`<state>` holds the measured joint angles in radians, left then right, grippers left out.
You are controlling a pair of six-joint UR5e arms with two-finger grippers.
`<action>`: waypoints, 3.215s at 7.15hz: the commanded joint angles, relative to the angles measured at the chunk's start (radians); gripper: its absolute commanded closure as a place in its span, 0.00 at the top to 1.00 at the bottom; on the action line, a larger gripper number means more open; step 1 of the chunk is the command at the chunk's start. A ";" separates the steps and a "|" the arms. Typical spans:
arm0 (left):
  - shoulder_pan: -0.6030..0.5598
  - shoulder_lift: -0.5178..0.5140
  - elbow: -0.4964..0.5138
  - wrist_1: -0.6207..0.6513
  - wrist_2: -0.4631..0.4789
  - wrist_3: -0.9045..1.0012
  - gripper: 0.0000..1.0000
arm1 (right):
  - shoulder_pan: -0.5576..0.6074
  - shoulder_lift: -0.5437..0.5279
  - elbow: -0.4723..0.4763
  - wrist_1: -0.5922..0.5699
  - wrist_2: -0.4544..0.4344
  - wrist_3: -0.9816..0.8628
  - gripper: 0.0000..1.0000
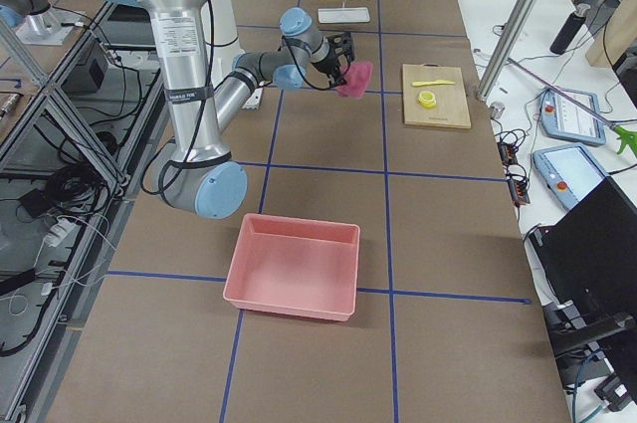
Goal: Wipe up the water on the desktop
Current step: 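Release and withdraw the left gripper while the right gripper lowers the cloth, then wipe the cloth back and forth across the table with the right gripper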
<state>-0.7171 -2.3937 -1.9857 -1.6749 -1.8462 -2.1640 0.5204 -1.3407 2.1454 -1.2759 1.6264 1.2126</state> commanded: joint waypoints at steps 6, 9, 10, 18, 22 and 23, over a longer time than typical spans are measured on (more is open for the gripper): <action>-0.113 0.441 -0.155 0.012 -0.126 0.862 0.98 | -0.166 0.084 -0.093 -0.166 0.179 0.300 0.00; -0.146 0.530 -0.185 0.011 -0.131 1.000 0.98 | -0.177 0.104 -0.140 -0.164 0.254 0.355 0.00; -0.146 0.531 -0.182 0.012 -0.148 1.001 0.98 | -0.133 0.069 -0.142 -0.166 0.342 0.345 0.00; -0.316 0.731 -0.217 0.015 -0.224 1.278 0.98 | 0.060 -0.041 -0.237 -0.168 0.506 0.055 0.00; -0.358 0.729 -0.200 0.015 -0.248 1.296 0.98 | -0.013 0.285 -0.434 -0.160 0.506 0.231 0.00; -0.360 0.729 -0.199 0.015 -0.248 1.297 0.98 | 0.015 0.225 -0.415 -0.152 0.515 0.208 0.00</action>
<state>-1.0722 -1.6644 -2.1859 -1.6603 -2.0930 -0.8684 0.5199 -1.0849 1.7233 -1.4356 2.1342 1.4286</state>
